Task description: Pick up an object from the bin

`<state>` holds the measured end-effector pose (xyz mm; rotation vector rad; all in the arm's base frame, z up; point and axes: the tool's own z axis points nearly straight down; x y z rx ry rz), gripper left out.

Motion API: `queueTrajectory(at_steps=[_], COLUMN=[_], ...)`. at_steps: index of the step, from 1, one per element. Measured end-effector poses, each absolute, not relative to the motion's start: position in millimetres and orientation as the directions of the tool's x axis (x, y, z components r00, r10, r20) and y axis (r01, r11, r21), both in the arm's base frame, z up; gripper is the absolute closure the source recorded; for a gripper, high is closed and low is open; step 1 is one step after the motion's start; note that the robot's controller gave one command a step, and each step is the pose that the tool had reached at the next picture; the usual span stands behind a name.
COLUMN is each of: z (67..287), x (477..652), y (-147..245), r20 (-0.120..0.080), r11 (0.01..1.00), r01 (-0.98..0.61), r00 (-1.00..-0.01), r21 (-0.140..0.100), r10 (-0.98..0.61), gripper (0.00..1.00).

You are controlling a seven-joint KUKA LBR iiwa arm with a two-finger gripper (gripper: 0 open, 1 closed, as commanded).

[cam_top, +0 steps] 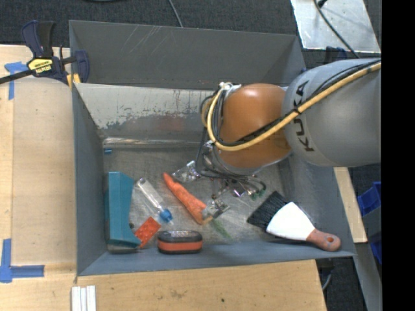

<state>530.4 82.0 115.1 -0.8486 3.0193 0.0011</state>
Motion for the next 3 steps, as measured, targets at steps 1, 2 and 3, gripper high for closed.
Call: queueTrajectory(at_steps=[1,2,3], z=[117,77,77], x=[524.0,557.1,557.1], y=[67,141,141], r20=[0.001,0.004,0.004], r11=[0.960,0.782,0.782], r01=[-0.281,-0.624,-0.623], r00=[-0.960,-0.782,-0.782], r21=[0.000,-0.003,-0.003], r10=[-0.281,-0.624,-0.623], gripper=[0.00,1.00,1.00])
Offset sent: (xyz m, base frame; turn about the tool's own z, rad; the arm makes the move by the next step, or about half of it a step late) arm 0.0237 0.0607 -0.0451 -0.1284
